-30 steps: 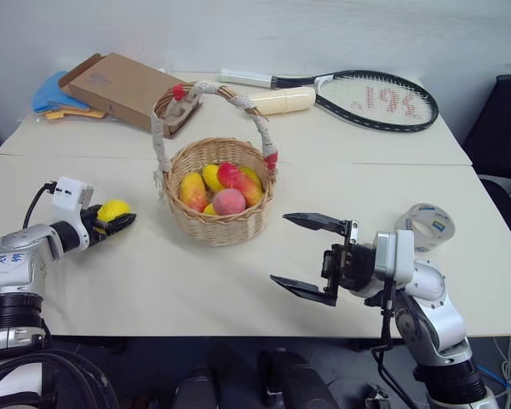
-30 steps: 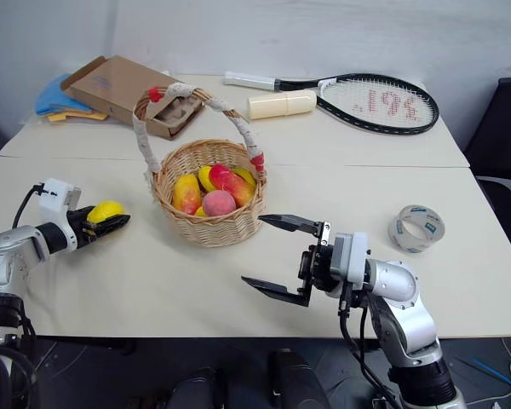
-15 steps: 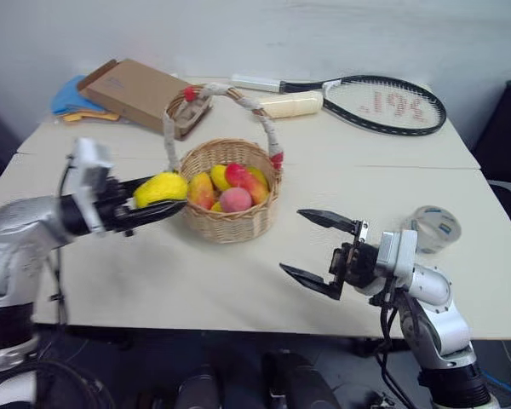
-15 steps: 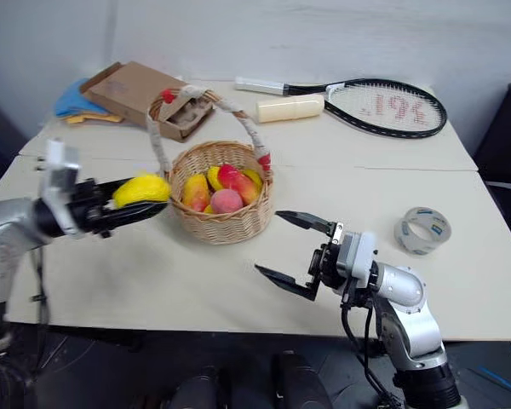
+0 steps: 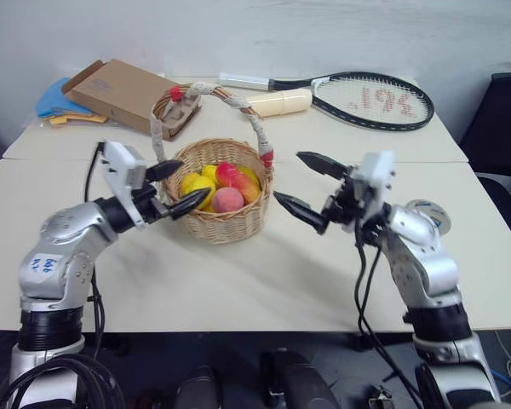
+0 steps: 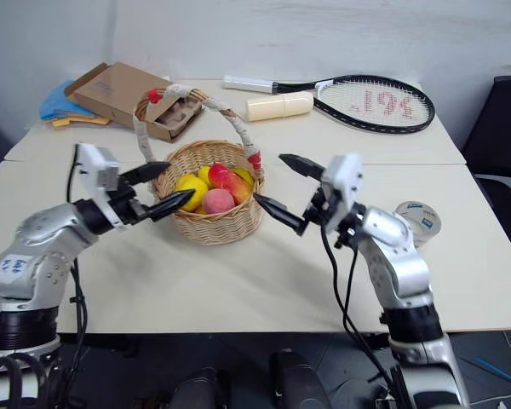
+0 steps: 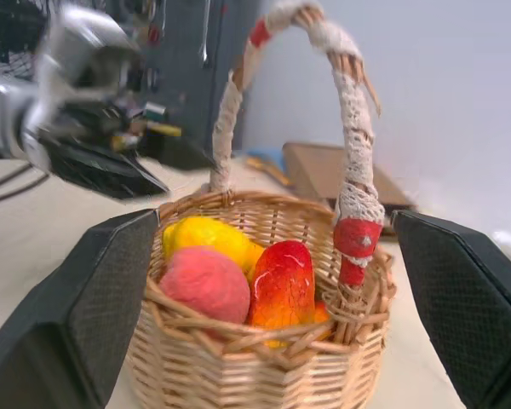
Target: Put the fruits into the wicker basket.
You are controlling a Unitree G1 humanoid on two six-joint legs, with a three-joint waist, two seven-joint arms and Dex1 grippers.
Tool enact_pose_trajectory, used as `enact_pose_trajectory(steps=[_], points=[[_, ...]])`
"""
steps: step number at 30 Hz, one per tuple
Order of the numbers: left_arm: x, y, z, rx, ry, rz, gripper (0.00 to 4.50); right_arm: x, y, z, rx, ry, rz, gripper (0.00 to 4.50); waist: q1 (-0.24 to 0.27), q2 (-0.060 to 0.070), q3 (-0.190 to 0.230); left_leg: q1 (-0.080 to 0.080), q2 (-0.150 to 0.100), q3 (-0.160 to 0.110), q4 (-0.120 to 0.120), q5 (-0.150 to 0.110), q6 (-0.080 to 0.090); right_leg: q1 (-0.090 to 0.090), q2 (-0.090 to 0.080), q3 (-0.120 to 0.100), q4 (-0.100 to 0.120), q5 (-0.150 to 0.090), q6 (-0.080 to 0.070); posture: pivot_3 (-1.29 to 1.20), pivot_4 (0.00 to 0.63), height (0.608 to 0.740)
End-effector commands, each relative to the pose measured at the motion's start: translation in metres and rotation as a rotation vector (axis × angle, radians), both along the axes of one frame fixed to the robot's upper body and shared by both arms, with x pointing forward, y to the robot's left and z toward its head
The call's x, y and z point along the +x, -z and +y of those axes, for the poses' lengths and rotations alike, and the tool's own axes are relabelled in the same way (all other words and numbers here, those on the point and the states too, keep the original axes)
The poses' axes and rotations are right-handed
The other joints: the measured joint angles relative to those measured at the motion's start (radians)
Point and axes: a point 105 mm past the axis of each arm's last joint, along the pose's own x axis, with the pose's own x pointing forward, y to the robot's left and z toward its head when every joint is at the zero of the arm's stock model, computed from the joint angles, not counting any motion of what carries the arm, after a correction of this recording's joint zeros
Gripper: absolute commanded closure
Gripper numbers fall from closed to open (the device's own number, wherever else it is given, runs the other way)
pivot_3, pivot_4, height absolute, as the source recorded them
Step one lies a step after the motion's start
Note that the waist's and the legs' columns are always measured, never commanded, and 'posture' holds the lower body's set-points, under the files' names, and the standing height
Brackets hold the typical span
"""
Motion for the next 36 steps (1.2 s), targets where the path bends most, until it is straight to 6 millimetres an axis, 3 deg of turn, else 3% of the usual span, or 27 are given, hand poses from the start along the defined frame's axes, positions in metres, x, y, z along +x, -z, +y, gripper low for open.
enact_pose_trajectory(steps=[1, 5, 9, 12, 20, 23, 24, 28, 30, 34, 36], points=[[-0.036, -0.012, 0.013, 0.066, 0.070, -0.063, 0.03, 0.029, -0.011, 0.013, -0.022, 0.022, 0.031, 0.00, -0.007, 0.001, 0.000, 0.000, 0.000, 0.000, 0.000, 0.000, 0.000, -0.001, 0.000, 0.000, 0.000, 0.000, 0.000, 0.00, 0.150, 0.740], [-0.071, -0.008, 0.028, 0.108, 0.092, 0.047, 0.03, 0.054, -0.018, 0.030, -0.085, -0.010, 0.086, 0.00, -0.014, 0.001, 0.001, -0.003, 0.000, 0.000, 0.000, 0.000, 0.000, -0.004, -0.001, 0.000, -0.002, -0.001, -0.001, 0.00, 0.150, 0.740], [-0.091, 0.002, 0.039, 0.123, 0.051, 0.107, 0.03, 0.053, -0.012, 0.046, -0.158, -0.128, 0.153, 0.00, -0.014, 0.001, 0.001, -0.007, 0.000, 0.000, 0.000, -0.002, 0.003, -0.006, -0.002, -0.001, -0.005, -0.001, -0.001, 0.00, 0.150, 0.740], [-0.098, 0.007, 0.039, 0.120, 0.028, 0.122, 0.00, 0.043, -0.011, 0.049, -0.174, -0.233, 0.180, 0.54, -0.010, 0.001, 0.001, -0.011, 0.000, -0.002, 0.000, -0.003, 0.005, -0.009, -0.002, -0.002, -0.006, -0.001, -0.001, 0.00, 0.150, 0.740], [-0.095, 0.009, 0.030, 0.084, 0.024, 0.105, 0.00, 0.025, -0.011, 0.038, -0.153, -0.334, 0.133, 3.26, -0.012, 0.001, 0.001, -0.016, 0.000, -0.003, 0.001, -0.004, 0.007, -0.013, -0.002, -0.003, -0.005, 0.000, 0.000, 0.00, 0.150, 0.740], [-0.089, 0.009, 0.025, 0.074, 0.061, 0.107, 0.00, 0.013, -0.003, 0.025, -0.195, -0.346, 0.123, 4.22, -0.012, 0.001, 0.001, -0.016, 0.000, -0.003, 0.001, -0.004, 0.006, -0.013, -0.002, -0.003, -0.005, 0.000, 0.000, 0.00, 0.150, 0.740], [-0.086, 0.006, 0.022, 0.061, 0.078, 0.098, 0.00, 0.008, -0.002, 0.018, -0.197, -0.348, 0.116, 4.32, -0.012, 0.001, 0.001, -0.016, 0.000, -0.003, 0.001, -0.004, 0.006, -0.013, -0.002, -0.003, -0.005, 0.000, 0.000, 0.00, 0.150, 0.740], [-0.073, -0.009, 0.006, -0.008, 0.156, 0.047, 0.00, -0.017, -0.007, -0.006, -0.150, -0.343, 0.079, 4.31, 0.008, 0.001, 0.001, -0.017, 0.000, -0.003, 0.002, -0.004, 0.006, -0.012, -0.002, -0.003, -0.006, 0.000, 0.001, 0.00, 0.150, 0.740], [-0.064, -0.014, -0.001, -0.024, 0.205, 0.039, 0.00, -0.029, -0.019, -0.024, -0.054, -0.281, 0.020, 4.31, 0.013, 0.001, 0.001, -0.017, -0.001, -0.003, 0.002, -0.004, 0.006, -0.012, -0.002, -0.003, -0.006, 0.000, 0.001, 0.00, 0.150, 0.740], [-0.052, -0.012, -0.007, -0.019, 0.256, 0.051, 0.00, -0.037, -0.029, -0.048, 0.031, -0.125, -0.036, 4.31, 0.010, 0.003, 0.002, -0.017, -0.001, -0.003, 0.001, -0.003, 0.005, -0.012, -0.001, -0.002, -0.005, 0.000, 0.001, 0.00, 0.150, 0.740], [-0.043, -0.011, -0.010, -0.016, 0.293, 0.059, 0.00, -0.033, -0.029, -0.072, 0.048, 0.051, -0.061, 4.31, 0.008, 0.003, 0.002, -0.016, -0.001, -0.002, 0.001, -0.003, 0.004, -0.012, -0.001, -0.002, -0.005, 0.000, 0.001, 0.00, 0.150, 0.740]])
